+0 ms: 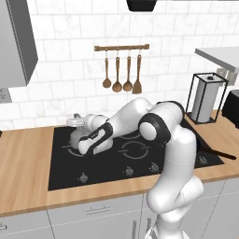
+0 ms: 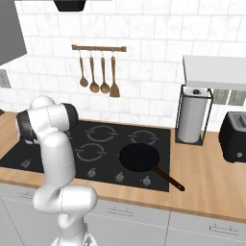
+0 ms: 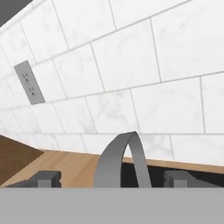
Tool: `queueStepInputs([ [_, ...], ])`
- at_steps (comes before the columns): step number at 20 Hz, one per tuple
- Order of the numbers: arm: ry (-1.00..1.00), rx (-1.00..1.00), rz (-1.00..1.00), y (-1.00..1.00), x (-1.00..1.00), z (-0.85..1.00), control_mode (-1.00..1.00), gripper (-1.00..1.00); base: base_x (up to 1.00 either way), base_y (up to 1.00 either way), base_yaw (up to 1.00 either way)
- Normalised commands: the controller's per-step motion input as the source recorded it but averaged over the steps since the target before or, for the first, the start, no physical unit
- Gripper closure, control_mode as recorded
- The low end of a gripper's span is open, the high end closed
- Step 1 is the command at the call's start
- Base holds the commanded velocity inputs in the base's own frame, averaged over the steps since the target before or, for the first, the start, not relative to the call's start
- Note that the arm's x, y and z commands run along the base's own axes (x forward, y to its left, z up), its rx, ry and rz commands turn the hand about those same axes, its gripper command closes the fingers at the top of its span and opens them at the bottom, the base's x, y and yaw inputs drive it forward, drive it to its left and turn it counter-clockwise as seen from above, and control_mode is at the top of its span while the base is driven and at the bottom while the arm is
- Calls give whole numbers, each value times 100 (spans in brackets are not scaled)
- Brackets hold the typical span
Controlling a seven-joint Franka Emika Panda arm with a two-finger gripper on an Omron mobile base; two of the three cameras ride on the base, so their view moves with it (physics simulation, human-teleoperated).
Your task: Pick the kettle from the counter and place it on a stove burner. Then turn the burner on.
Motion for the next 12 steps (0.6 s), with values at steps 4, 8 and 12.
queueStepInputs([
  [4, 1, 0, 0, -8, -15, 14, -100, -100, 0, 0, 0],
  [8, 11, 0, 0, -26, -29, 17, -100, -100, 0, 0, 0],
  [12, 24, 0, 0, -23, -10, 11, -100, -100, 0, 0, 0],
])
